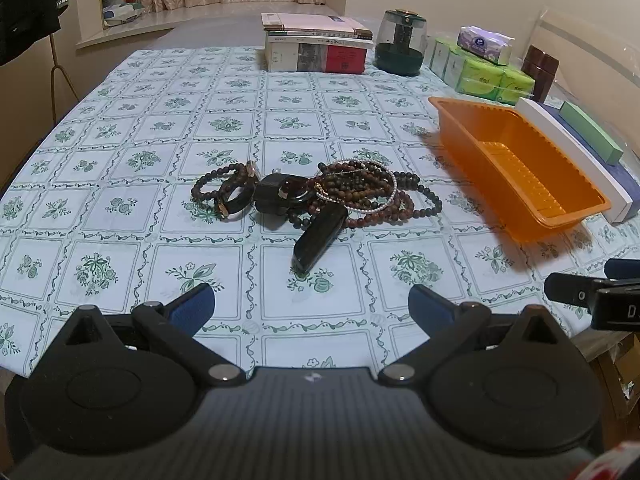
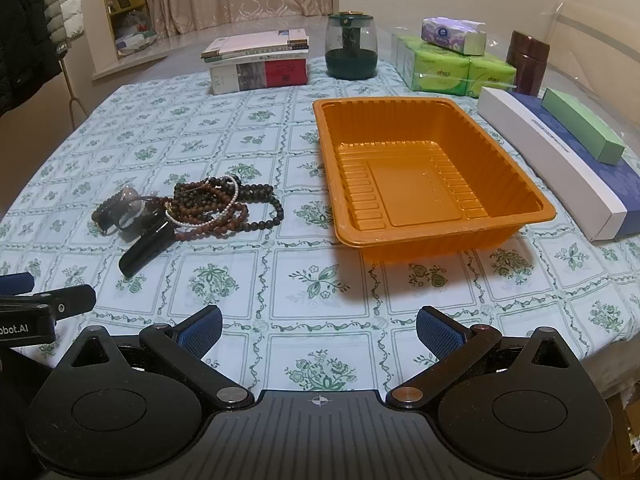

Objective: Organize jewelry

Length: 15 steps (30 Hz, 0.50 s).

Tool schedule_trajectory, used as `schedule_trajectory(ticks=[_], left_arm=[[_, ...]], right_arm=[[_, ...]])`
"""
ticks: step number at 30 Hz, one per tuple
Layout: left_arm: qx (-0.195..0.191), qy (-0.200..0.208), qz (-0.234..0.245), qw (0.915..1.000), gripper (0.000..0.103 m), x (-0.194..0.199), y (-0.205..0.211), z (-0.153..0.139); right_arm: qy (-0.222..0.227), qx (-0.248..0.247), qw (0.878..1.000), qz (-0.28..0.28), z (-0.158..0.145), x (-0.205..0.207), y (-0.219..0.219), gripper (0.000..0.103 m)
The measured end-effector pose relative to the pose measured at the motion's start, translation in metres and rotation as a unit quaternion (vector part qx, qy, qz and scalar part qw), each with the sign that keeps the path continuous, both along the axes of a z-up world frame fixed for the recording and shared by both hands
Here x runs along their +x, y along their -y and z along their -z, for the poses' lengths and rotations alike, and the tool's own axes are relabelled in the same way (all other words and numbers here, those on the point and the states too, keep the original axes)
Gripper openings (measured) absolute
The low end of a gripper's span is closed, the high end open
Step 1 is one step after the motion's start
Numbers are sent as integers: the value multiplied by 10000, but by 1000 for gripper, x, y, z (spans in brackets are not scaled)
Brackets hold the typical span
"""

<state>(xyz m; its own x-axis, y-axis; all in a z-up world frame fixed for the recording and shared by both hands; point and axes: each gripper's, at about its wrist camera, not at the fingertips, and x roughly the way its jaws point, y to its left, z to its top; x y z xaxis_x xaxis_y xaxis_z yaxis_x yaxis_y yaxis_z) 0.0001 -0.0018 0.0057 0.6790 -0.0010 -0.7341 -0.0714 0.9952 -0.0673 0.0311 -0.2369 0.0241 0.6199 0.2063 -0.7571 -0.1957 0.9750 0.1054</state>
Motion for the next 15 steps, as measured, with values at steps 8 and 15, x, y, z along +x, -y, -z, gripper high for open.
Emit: schedule_trajectory(ticks=[8,15], left_arm=[[-6,1,9,10000,102,0,1,-1],[-10,3,32,10000,102,-1,3,0]], right_arm=[[-2,15,10000,4,0,0,0,102],[-6,15,10000,16,2,-1,-1,102]])
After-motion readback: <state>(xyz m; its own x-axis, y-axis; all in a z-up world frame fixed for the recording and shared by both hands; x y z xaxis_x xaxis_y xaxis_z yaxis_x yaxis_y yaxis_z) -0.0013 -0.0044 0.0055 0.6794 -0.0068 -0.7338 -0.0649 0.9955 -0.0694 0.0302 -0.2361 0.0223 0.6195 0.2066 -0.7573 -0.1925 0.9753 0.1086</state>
